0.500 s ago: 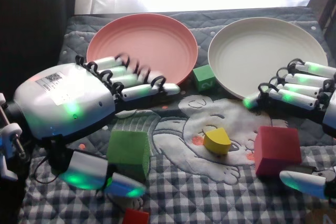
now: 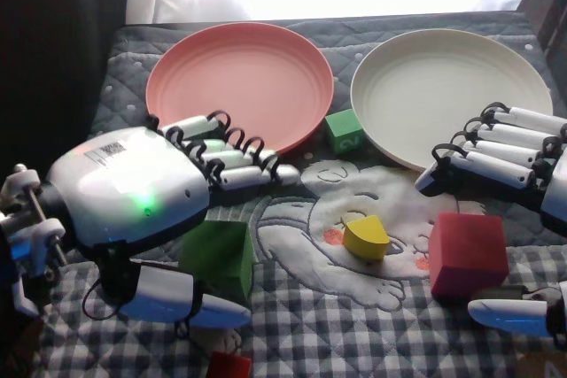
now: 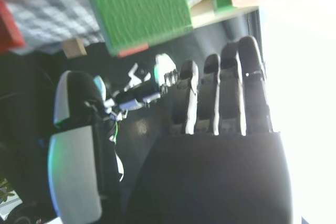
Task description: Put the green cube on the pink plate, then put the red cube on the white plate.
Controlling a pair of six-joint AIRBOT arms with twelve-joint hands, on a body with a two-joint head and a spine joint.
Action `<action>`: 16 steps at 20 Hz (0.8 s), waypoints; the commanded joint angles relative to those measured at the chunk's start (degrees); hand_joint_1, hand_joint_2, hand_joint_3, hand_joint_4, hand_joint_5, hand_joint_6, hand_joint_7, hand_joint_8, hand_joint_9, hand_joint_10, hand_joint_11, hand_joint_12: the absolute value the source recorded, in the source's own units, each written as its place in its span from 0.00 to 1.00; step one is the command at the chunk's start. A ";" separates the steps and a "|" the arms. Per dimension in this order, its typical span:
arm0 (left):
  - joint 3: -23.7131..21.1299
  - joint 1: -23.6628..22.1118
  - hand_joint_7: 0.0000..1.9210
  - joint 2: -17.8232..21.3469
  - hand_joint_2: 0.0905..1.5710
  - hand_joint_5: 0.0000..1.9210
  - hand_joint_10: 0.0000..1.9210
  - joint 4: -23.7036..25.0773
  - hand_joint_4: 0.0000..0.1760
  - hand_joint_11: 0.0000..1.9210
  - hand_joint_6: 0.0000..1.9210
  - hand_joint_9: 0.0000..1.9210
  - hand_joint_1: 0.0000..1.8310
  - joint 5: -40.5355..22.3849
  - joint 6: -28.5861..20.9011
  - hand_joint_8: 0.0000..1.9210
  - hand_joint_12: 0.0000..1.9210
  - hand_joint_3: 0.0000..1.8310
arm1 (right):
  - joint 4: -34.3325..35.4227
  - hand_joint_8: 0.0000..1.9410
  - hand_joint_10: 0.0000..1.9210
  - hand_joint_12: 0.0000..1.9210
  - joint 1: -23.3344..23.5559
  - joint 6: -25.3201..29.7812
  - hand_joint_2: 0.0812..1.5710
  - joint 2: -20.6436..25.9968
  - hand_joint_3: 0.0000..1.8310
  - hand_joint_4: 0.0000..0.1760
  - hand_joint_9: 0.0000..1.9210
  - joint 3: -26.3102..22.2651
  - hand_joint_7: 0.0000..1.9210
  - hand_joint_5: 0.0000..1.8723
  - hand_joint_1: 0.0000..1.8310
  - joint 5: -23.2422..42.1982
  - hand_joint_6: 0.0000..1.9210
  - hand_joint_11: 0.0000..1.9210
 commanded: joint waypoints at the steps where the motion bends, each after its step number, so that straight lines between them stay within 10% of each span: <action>1: 0.24 -0.68 0.15 -0.46 0.61 0.14 0.06 -0.23 0.00 0.00 0.00 0.17 0.27 -4.97 -0.10 0.01 0.66 0.00 | 1.35 0.56 0.64 0.89 0.23 0.51 0.62 0.13 0.13 0.00 0.06 0.01 0.10 0.00 0.14 -7.11 0.51 0.00; 6: 1.13 -0.46 0.13 -1.30 0.61 0.12 0.04 -0.25 0.02 0.00 0.00 0.13 0.26 -2.38 -0.10 0.00 0.57 0.00 | 1.35 0.55 0.65 0.88 0.23 0.51 0.64 0.13 0.10 0.00 0.05 0.01 0.10 0.02 0.17 -7.11 0.51 0.00; 10: 1.84 -0.49 0.24 -1.64 0.69 0.20 0.09 -0.29 0.00 0.00 0.01 0.21 0.29 -1.48 -0.10 0.02 0.76 0.00 | 1.35 0.54 0.64 0.85 0.23 0.51 0.65 0.13 0.09 0.00 0.01 0.01 0.06 0.00 0.20 -7.11 0.52 0.00; 13: 2.56 -0.66 0.40 -1.84 0.80 0.32 0.40 -0.64 0.00 0.01 0.02 0.24 0.35 -1.08 -0.10 0.05 0.83 0.00 | 1.35 0.54 0.63 0.85 0.23 0.51 0.65 0.03 0.09 0.00 0.03 0.03 0.07 0.00 0.21 -7.11 0.52 0.00; 14: 2.71 -0.78 0.45 -1.86 0.84 0.31 0.60 -0.68 0.08 0.05 0.66 0.23 0.45 -1.05 -0.10 0.10 0.90 0.00 | 1.35 0.54 0.63 0.84 0.23 0.51 0.66 0.01 0.09 0.00 0.03 0.05 0.07 0.00 0.21 -7.11 0.53 0.00; 15: 2.81 -0.90 0.39 -1.86 0.83 0.26 0.71 -0.68 0.00 0.08 0.78 0.25 0.58 -1.11 -0.10 0.66 0.95 0.01 | 1.35 0.54 0.63 0.83 0.23 0.51 0.66 0.01 0.09 0.00 0.03 0.06 0.07 0.01 0.23 -7.11 0.53 0.00; 16: 3.01 -1.22 0.38 -1.85 0.83 0.26 0.80 -0.69 0.00 0.11 0.77 0.27 0.61 -1.61 -0.10 0.79 0.99 0.00 | 1.35 0.55 0.63 0.83 0.23 0.51 0.64 0.01 0.09 0.00 0.04 0.08 0.08 0.01 0.23 -7.11 0.54 0.00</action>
